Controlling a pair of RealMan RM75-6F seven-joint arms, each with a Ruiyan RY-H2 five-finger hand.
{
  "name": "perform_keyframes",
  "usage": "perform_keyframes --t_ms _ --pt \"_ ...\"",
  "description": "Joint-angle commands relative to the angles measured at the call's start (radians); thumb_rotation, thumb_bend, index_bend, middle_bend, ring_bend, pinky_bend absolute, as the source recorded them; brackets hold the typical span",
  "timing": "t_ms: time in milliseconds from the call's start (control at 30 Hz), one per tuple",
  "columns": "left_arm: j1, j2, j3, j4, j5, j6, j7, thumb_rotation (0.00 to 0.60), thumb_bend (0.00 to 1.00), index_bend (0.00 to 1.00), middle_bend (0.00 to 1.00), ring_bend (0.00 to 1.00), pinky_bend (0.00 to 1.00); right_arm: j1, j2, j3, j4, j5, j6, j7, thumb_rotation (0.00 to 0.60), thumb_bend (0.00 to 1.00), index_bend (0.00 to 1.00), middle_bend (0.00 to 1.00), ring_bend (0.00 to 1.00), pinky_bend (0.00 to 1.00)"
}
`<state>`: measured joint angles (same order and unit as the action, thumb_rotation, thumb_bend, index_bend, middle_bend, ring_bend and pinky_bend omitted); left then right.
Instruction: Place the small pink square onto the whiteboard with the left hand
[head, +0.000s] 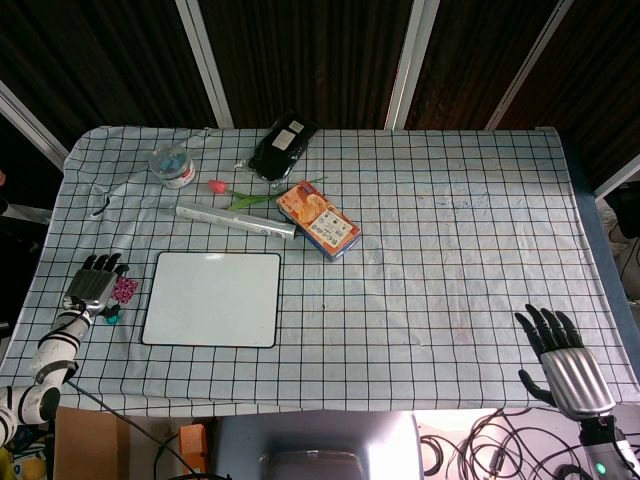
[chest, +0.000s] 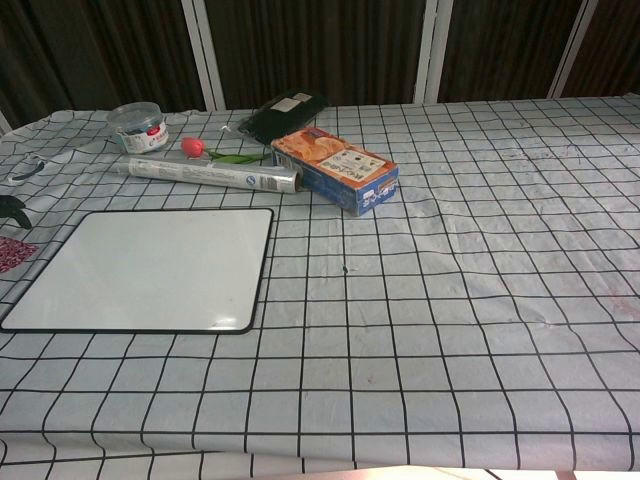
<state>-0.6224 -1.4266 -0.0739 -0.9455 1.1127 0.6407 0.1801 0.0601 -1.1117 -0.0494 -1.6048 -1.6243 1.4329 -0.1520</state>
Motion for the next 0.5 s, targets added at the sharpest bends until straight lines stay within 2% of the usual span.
perform_keyframes --t_ms 33,500 --pt "-0.001 -0.006 0.000 0.010 -0.002 -0.005 -0.004 0.600 0.29 0.21 0.00 0.00 0.00 0.000 0.000 0.000 -0.001 0.000 -0.001 0.001 0.600 0.25 0.00 0.00 0.00 0.07" --pt "-0.008 -0.044 0.003 0.090 0.005 -0.037 -0.029 0.600 0.29 0.25 0.00 0.00 0.00 0.001 -0.003 0.000 -0.002 0.001 -0.002 -0.007 0.600 0.26 0.00 0.00 0.00 0.07"
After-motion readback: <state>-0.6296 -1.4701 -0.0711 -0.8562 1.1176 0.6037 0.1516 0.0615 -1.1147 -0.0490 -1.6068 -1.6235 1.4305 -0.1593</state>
